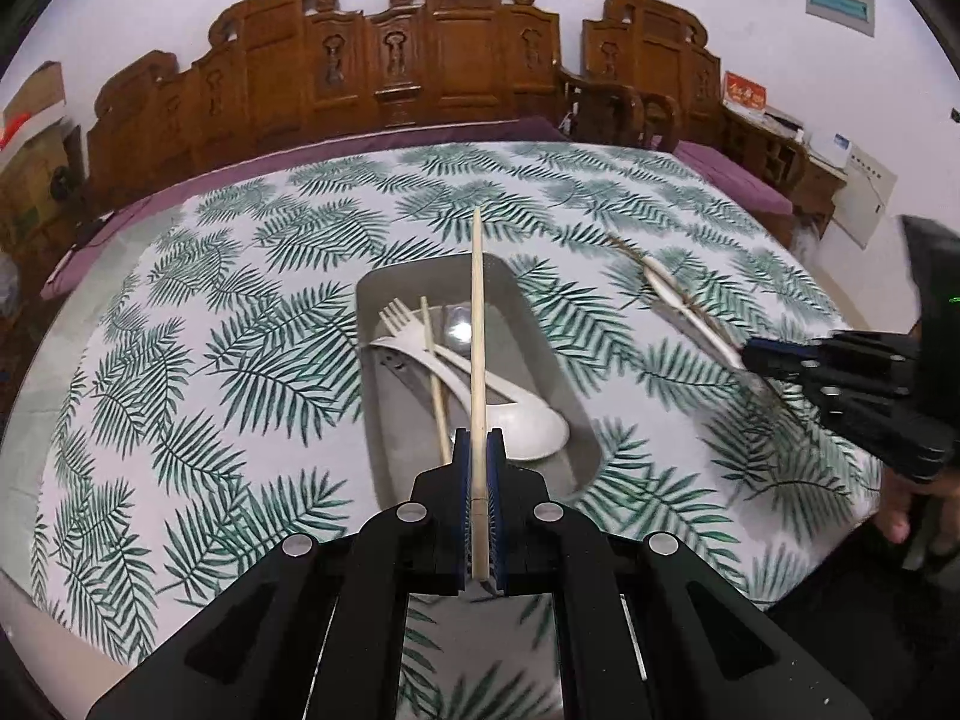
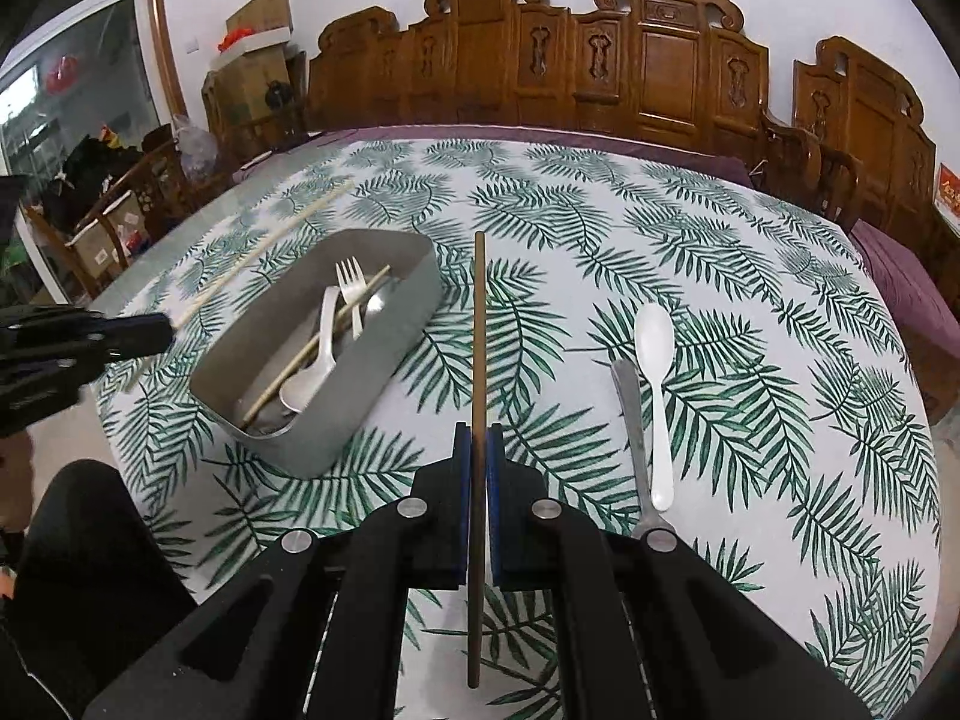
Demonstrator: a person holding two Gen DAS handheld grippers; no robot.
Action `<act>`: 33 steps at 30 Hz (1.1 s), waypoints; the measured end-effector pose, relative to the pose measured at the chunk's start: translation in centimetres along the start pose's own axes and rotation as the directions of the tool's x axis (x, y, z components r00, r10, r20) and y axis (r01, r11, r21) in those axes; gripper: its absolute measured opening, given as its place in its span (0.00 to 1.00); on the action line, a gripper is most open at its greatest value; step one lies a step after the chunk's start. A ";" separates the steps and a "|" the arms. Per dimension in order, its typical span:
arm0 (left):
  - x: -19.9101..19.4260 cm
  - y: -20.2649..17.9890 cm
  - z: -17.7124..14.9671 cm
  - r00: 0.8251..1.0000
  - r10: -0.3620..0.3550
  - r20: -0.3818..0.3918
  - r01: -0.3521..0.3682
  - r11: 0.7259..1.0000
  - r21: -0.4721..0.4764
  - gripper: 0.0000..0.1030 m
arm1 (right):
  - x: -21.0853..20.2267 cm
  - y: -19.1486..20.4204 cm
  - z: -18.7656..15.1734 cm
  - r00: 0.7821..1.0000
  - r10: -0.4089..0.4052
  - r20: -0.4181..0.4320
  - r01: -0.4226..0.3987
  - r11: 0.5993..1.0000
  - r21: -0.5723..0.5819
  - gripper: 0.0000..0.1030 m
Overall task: Organize utensils
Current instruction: 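Lower the chopstick into the tray and open the left gripper while the right gripper carries its chopstick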
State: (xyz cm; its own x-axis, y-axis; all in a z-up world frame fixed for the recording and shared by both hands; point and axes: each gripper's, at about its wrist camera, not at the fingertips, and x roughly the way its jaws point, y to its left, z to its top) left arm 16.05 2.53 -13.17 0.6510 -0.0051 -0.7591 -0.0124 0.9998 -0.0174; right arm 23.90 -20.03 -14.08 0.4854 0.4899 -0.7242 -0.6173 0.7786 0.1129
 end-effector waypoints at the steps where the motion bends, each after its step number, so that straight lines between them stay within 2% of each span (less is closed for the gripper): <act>1: 0.4 0.2 0.1 1.000 0.002 -0.007 -0.002 1.000 -0.002 0.04 | -0.1 0.1 0.1 1.000 0.000 0.002 0.000 1.000 -0.001 0.06; 10: 5.1 1.9 0.7 0.995 0.025 -0.092 -0.027 0.999 -0.026 0.04 | -0.3 1.5 0.9 1.000 0.000 0.006 0.000 1.000 -0.025 0.06; 17: 7.3 1.9 0.9 0.990 0.027 -0.141 -0.031 0.999 -0.027 0.04 | -0.4 2.2 1.4 1.000 0.004 0.005 -0.004 0.999 -0.037 0.06; 24: 7.8 1.6 1.0 0.989 0.015 -0.150 -0.019 1.000 -0.025 0.04 | -0.2 2.8 1.8 1.000 0.013 0.005 -0.012 0.999 -0.041 0.06; 26: 7.4 1.6 1.2 0.991 0.013 -0.136 -0.015 1.000 -0.016 0.08 | -0.1 3.2 2.0 1.000 0.016 0.006 -0.016 0.999 -0.044 0.06; 28: 6.8 1.6 1.3 0.993 0.009 -0.120 -0.011 1.000 -0.013 0.19 | 0.0 3.6 2.2 1.000 0.020 0.006 -0.020 0.999 -0.049 0.06; 33: 5.0 1.8 1.4 0.997 -0.001 -0.083 0.001 1.000 -0.008 0.20 | 0.3 4.5 2.9 0.999 0.031 0.008 -0.031 0.998 -0.056 0.06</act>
State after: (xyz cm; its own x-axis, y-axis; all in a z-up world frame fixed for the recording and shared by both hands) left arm 20.35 4.37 -16.09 0.5855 -0.0081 -0.8106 -0.0183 0.9996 -0.0232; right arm 23.05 -15.22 -11.86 0.4709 0.5169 -0.7149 -0.6656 0.7400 0.0966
